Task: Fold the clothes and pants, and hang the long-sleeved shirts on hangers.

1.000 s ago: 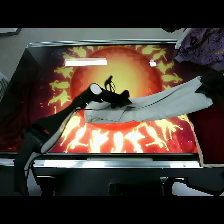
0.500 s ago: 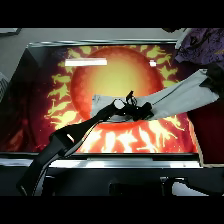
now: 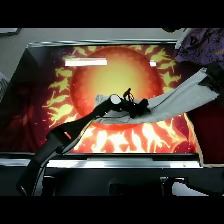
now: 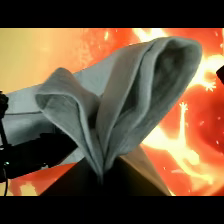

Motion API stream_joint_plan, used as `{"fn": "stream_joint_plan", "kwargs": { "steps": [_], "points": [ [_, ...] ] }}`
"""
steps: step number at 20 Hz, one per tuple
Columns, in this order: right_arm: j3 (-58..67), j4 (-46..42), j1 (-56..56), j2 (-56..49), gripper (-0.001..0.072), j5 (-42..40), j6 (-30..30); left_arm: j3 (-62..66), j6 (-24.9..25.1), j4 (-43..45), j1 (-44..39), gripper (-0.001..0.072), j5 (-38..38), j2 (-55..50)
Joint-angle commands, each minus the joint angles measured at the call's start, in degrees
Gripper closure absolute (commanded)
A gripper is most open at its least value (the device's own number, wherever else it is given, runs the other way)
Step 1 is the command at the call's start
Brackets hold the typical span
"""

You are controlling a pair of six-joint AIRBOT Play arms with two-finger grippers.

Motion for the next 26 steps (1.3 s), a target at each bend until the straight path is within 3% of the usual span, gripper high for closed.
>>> {"fn": "stream_joint_plan", "kwargs": {
  "steps": [1, 4, 10, 18, 26],
  "points": [
    [0.0, 3.7, 0.5, 0.0, 0.0680, -0.1, 2.1, -0.3, -0.3, 11.4, 6.7, 0.0695, -9.7, 6.8],
    [0.0, 3.6, 5.8, 0.0, 0.0680, -0.5, 4.3, -1.2, -2.9, 25.7, 14.5, 0.0695, -21.0, 15.6],
    [0.0, -2.6, 25.9, -0.5, 0.0680, -11.1, 17.3, -1.2, -3.2, 47.1, 28.0, 0.0694, -39.5, 30.4],
    [0.0, -5.7, 46.4, -11.8, 0.0680, -21.6, 25.8, -1.2, -1.9, 48.9, 36.1, 0.0693, -43.1, 35.8],
    [0.0, -5.7, 52.6, -22.5, 0.0680, -29.4, 30.1, -3.4, -1.0, 48.9, 36.2, 0.0692, -43.1, 35.8]
  ]
}}
